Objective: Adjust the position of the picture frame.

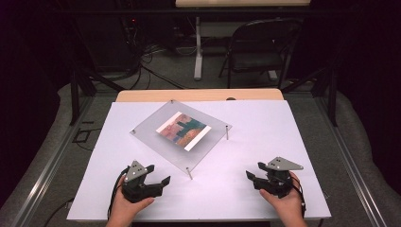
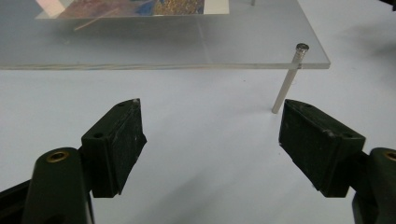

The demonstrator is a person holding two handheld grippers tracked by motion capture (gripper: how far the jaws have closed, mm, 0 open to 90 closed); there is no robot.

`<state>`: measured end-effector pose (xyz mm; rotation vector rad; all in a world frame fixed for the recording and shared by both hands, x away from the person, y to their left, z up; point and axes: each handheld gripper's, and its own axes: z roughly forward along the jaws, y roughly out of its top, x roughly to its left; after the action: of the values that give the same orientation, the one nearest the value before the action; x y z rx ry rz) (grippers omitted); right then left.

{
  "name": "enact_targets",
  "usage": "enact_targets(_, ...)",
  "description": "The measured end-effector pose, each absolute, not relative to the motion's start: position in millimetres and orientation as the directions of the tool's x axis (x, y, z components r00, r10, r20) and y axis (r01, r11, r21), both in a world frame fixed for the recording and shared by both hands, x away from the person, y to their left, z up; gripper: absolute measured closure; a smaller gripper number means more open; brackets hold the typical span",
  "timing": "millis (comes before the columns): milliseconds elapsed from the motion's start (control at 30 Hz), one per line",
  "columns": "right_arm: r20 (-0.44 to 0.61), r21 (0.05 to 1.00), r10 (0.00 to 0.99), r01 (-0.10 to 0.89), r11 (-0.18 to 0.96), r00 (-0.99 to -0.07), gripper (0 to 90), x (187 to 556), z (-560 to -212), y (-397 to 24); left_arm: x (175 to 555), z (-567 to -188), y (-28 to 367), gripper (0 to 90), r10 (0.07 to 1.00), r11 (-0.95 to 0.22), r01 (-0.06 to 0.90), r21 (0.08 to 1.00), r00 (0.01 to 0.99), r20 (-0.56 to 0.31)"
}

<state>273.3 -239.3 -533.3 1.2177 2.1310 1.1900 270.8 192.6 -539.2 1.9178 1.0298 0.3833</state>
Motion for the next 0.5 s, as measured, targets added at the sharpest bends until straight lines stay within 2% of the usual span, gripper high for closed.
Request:
enact_targets(133,0.05,0.834,0.842,0.487,0.261,-0.537,40.0,272.5,-532.6,-237.4,269.4,-539.3,190.2,23.6,0.782,-0.27,0.509,0.817,0.611,-0.121)
enact_targets(267,0.042,0.837,0.839,0.477,0.267,-0.542,41.3,272.1,-532.5,-235.9,267.3,-538.6,188.0,34.9,0.787,-0.292,0.504,0.812,0.609,-0.095)
enact_targets(500,0.05,0.836,0.831,0.478,0.268,-0.554,44.9,273.1,-533.7,-232.8,261.8,-542.0,175.7,39.7,0.753,-0.31,0.534,0.787,0.643,-0.14)
